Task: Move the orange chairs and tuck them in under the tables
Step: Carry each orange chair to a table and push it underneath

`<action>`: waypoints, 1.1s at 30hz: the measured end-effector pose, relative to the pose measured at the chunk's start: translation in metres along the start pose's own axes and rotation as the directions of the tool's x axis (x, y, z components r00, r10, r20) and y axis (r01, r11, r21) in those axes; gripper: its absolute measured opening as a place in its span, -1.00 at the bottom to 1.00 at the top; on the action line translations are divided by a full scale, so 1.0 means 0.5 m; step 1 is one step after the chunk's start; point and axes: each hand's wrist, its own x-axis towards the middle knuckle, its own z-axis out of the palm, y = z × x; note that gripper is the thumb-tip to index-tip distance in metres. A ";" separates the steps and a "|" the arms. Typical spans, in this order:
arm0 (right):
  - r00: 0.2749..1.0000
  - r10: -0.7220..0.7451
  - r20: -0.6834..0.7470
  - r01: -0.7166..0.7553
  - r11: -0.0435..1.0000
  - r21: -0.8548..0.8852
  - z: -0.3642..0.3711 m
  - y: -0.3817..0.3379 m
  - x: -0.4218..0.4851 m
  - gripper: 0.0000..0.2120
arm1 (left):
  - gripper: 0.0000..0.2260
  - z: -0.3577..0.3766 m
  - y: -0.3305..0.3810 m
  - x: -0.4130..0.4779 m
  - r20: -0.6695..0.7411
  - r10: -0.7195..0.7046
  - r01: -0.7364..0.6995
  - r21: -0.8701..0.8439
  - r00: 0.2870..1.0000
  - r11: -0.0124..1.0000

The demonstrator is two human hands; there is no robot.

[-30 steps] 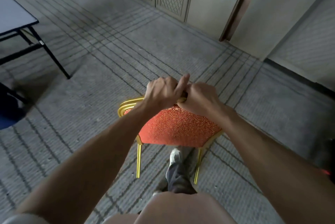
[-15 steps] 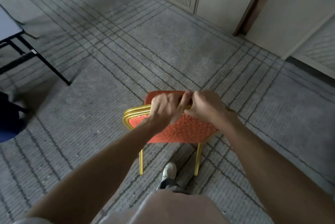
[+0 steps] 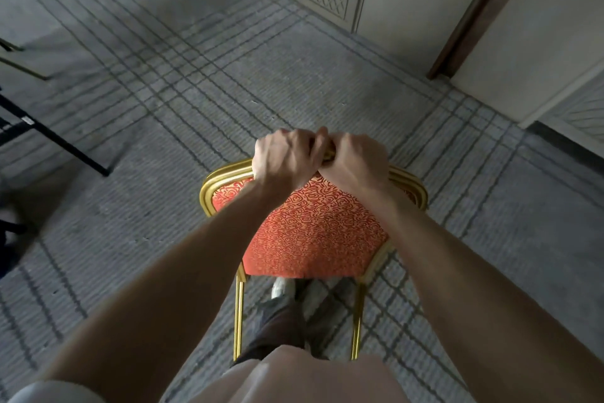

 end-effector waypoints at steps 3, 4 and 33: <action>0.999 0.002 -0.042 -0.003 1.000 -0.017 0.017 0.021 0.104 -0.62 | -0.45 0.031 -0.018 0.106 -0.024 -0.008 0.008 0.020 1.000 1.000; 0.999 0.007 -0.045 -0.008 0.999 -0.033 0.023 0.030 0.144 -0.61 | -0.43 0.043 -0.024 0.148 -0.033 -0.016 0.017 0.040 0.999 0.999; 0.883 -0.456 0.113 0.462 0.887 -0.024 0.138 -0.084 0.987 -0.73 | -0.57 0.006 -0.323 0.854 -0.187 -0.315 0.317 -0.018 0.931 0.948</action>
